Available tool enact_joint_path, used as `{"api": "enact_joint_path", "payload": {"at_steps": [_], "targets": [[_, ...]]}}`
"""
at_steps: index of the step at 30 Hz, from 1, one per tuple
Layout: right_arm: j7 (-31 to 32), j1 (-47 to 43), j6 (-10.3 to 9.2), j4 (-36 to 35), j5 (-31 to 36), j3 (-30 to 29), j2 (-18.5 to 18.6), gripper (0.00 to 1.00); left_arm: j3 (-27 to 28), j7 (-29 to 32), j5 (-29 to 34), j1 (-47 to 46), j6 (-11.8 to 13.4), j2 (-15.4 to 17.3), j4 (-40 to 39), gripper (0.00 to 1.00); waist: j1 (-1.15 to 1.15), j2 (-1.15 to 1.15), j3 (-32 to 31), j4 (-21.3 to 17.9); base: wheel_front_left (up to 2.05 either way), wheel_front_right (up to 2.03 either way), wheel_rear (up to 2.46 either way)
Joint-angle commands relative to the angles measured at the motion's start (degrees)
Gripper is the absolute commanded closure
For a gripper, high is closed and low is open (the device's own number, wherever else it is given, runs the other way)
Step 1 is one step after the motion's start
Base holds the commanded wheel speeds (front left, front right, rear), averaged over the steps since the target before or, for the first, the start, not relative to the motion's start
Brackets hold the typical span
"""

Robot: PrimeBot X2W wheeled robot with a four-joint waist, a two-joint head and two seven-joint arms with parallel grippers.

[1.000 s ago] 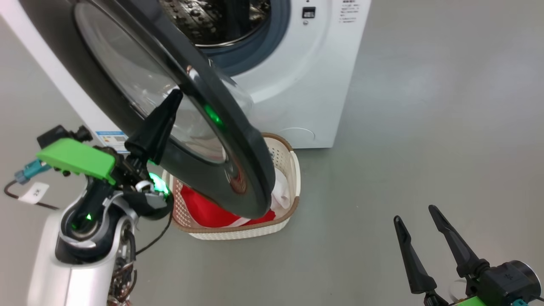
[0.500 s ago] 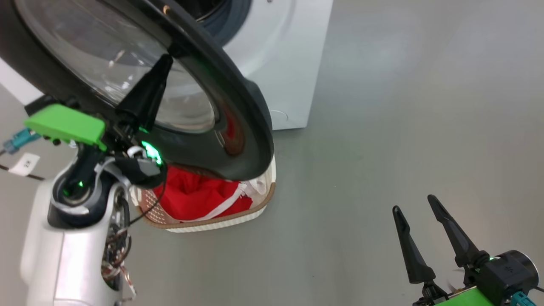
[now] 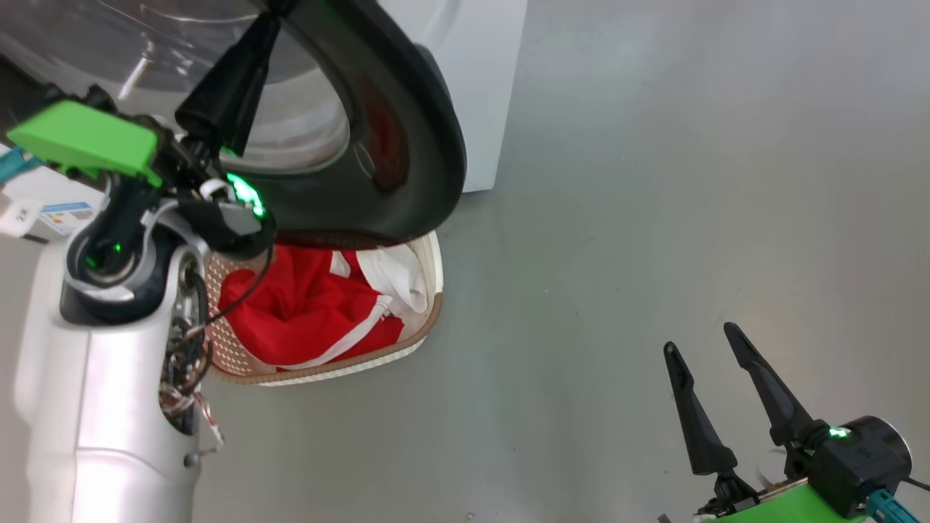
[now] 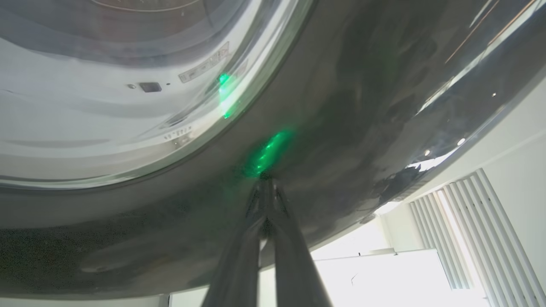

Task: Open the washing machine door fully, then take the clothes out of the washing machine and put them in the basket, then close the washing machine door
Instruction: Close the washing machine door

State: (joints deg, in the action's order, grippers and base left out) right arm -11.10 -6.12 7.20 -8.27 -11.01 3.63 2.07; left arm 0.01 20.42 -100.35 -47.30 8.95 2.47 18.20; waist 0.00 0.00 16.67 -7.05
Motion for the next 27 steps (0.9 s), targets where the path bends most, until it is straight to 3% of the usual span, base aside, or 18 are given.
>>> {"api": "enact_joint_path", "payload": {"at_steps": [1,27], "targets": [[-0.6,1.7,0.29,-1.1,-0.5,1.5,0.8,0.0,1.2,0.4,0.4,-2.5,-1.1,1.5,-1.2,1.0,0.0,0.0,0.4,-0.5,0.0,0.0,0.0],[-2.0,3.3,0.29,0.6,-1.5,3.0,0.8,0.0,1.4,0.0,1.9,-11.8,-2.7,2.5,4.7,1.0,0.0,0.0,3.9,-5.2,0.0,0.0,0.0]]}}
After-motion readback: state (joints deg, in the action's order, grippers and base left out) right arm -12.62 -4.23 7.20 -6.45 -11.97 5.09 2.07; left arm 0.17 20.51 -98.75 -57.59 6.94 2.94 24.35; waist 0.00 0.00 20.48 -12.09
